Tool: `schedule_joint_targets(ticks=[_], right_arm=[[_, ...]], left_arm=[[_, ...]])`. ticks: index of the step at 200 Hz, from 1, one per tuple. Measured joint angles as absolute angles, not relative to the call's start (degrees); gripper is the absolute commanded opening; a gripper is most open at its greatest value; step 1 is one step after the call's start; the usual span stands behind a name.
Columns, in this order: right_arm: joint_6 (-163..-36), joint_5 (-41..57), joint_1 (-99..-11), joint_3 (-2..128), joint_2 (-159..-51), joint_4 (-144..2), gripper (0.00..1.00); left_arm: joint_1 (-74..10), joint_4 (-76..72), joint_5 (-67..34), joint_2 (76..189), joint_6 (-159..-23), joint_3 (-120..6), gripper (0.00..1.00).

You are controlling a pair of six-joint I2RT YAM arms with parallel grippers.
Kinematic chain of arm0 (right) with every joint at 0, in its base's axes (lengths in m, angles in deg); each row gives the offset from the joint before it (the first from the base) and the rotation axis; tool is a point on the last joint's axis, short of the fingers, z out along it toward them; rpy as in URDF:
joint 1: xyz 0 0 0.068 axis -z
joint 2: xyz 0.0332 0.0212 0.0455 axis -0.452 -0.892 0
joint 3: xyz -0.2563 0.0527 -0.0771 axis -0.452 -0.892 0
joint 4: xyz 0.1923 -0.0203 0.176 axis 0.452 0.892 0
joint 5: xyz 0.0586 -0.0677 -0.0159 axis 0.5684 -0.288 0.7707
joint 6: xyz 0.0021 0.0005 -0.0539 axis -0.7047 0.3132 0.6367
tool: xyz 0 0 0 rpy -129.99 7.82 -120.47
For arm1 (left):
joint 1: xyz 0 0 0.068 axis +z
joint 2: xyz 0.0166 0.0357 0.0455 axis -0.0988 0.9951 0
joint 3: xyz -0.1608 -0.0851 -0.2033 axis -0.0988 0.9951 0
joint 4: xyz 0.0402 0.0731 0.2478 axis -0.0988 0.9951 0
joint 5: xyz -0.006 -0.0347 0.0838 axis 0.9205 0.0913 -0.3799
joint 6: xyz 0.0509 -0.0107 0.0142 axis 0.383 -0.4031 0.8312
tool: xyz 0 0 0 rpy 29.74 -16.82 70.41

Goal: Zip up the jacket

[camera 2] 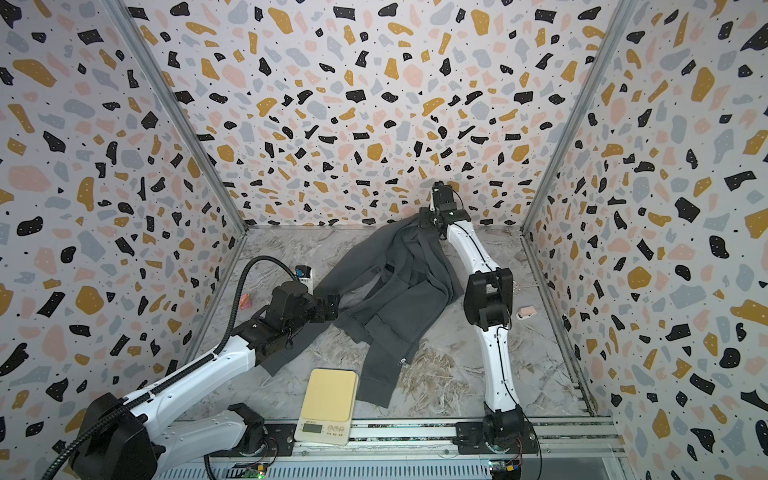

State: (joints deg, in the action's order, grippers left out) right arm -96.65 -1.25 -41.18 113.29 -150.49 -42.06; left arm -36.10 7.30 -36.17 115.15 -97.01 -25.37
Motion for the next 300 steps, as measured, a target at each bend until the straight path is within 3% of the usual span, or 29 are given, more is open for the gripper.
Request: schedule_joint_targets(ticks=[27,57,80,104,157,215,237,285,300], right_arm=[[-98.09,-0.4,-42.44,87.81,-134.52,-41.8,0.7],[-99.8,0.87,-45.74,61.25,-107.74,-43.52,0.71],[-102.33,2.58,-46.2,48.44,-90.85,-45.88,0.7],[-106.44,4.28,-47.56,38.19,-82.32,-48.53,0.7],[-116.34,10.47,-53.46,18.35,-78.45,-56.9,0.59],[-119.25,15.71,-53.55,16.23,-85.8,-68.83,0.5],[-119.4,16.5,-53.79,16.25,-89.21,-71.17,0.4],[-118.79,17.53,-54.55,17.23,-91.79,-72.26,0.0],[-118.16,17.11,-54.64,18.92,-91.24,-70.36,0.0]], left_arm=[[-36.1,6.4,-34.16,118.28,-95.15,-25.87,1.0],[-36.1,4.7,-32.12,123.79,-92.7,-26.55,0.99],[-36.1,4.79,-31.58,129.86,-90.45,-29.68,1.0],[-36.1,4.83,-31.64,135.13,-88.74,-33.3,1.0],[-36.1,3.93,-31.51,136.25,-88.77,-32.04,1.0],[-36.1,3.41,-31.42,133.14,-91.48,-26.48,1.0],[-36.1,3.41,-31.58,131.0,-92.09,-24.8,1.0],[-36.1,3.43,-32.74,128.14,-92.28,-24.19,1.0],[-36.08,3.3,-32.8,127.66,-92.28,-24.04,1.0]])
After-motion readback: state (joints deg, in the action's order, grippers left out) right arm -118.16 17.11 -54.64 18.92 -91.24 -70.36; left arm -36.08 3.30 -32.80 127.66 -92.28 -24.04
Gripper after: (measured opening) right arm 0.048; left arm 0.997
